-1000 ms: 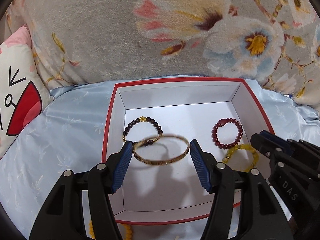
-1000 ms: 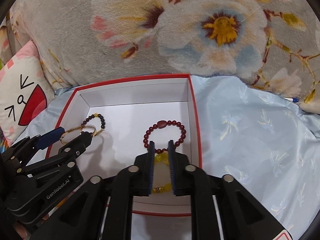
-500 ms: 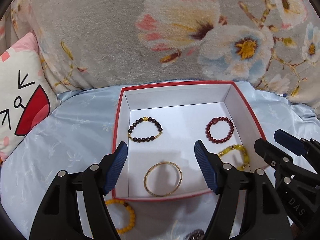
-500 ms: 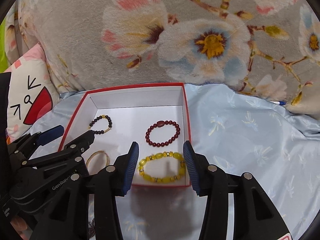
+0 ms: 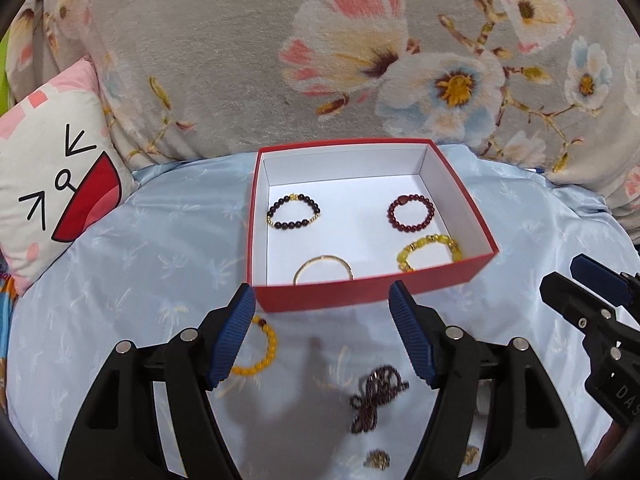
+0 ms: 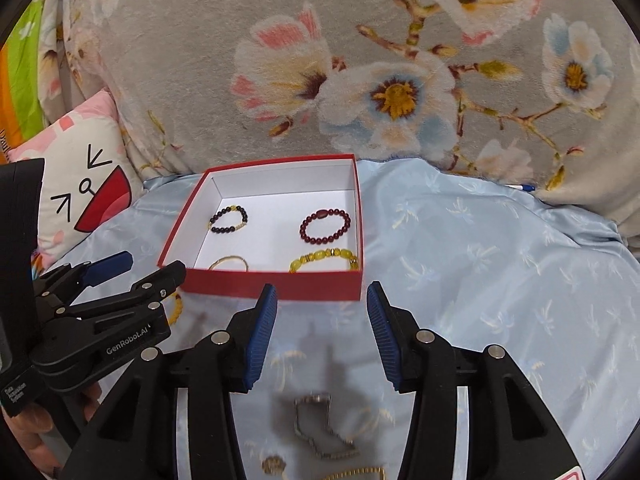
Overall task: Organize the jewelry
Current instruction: 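Withdraw both open tools from the red box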
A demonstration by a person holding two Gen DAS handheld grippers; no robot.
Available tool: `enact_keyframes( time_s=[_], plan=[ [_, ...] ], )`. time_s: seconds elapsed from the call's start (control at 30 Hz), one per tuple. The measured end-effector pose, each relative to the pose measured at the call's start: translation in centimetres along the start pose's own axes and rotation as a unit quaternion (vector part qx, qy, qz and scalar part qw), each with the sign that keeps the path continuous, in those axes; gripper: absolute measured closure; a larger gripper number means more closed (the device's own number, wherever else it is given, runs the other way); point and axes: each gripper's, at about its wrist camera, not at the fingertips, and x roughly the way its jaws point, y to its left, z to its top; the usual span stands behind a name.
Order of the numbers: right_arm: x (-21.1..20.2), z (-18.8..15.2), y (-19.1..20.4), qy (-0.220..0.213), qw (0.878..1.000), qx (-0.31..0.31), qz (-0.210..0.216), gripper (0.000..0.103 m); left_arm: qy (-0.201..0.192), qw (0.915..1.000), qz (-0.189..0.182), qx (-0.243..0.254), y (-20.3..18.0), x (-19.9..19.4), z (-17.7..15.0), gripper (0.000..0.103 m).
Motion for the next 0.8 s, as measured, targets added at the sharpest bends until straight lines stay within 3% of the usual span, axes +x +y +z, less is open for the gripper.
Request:
enact_keyframes(
  time_s=[0.4, 0.8],
  plan=[
    [-2.8, -5.2, 0.2, 0.028, 1.000, -0.002, -0.003, 0.057, 0.024, 0.9995, -0.006, -0.020, 1.4, -2.8, -5.1, 0.037],
    [-2.5, -9.2, 0.4, 0.070, 0.997, 0.008, 0.006, 0.057, 0.061, 0.9947, 0.039, -0.073, 7.2, -1.2, -8.5, 0.037]
  ],
)
